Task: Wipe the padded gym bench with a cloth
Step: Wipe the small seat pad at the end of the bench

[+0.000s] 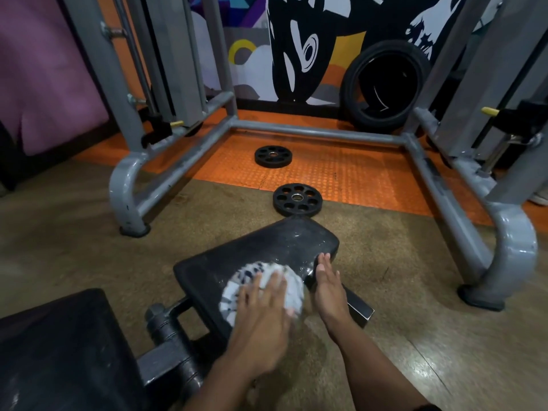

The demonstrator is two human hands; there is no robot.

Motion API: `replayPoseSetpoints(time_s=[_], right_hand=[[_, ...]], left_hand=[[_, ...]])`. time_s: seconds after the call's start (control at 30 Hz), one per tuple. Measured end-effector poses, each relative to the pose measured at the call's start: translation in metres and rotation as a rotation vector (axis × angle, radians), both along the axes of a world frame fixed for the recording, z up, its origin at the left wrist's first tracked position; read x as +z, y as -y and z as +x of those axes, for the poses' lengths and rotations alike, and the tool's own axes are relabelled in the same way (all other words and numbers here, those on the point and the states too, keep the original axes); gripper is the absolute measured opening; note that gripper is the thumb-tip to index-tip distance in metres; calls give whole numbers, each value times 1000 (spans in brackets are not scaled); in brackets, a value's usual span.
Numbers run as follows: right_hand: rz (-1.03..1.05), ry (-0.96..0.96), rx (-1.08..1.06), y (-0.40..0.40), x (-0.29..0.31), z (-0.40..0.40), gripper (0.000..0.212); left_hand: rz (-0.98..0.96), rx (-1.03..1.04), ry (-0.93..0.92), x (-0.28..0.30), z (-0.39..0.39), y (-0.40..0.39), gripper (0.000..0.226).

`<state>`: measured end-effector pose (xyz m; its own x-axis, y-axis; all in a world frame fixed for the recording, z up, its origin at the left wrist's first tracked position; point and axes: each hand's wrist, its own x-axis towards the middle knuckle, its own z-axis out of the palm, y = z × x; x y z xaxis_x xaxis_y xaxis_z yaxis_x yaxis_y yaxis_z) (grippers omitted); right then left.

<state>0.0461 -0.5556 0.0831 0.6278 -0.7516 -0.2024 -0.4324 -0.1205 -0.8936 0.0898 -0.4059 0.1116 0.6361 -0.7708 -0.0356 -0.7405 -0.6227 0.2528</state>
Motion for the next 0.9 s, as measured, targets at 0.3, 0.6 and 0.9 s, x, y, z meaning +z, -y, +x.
replayPoseSetpoints(time_s=[0.3, 0.6, 0.9], right_hand=[[-528, 45, 169, -25, 41, 17, 54], [-772, -330, 565, -76, 32, 49, 47], [-765, -331, 439, 9, 12, 47, 43]], left_hand=[[-295, 82, -571, 11, 84, 31, 44], [-871, 439, -193, -11, 93, -16, 39], [-794, 410, -124, -24, 93, -16, 45]])
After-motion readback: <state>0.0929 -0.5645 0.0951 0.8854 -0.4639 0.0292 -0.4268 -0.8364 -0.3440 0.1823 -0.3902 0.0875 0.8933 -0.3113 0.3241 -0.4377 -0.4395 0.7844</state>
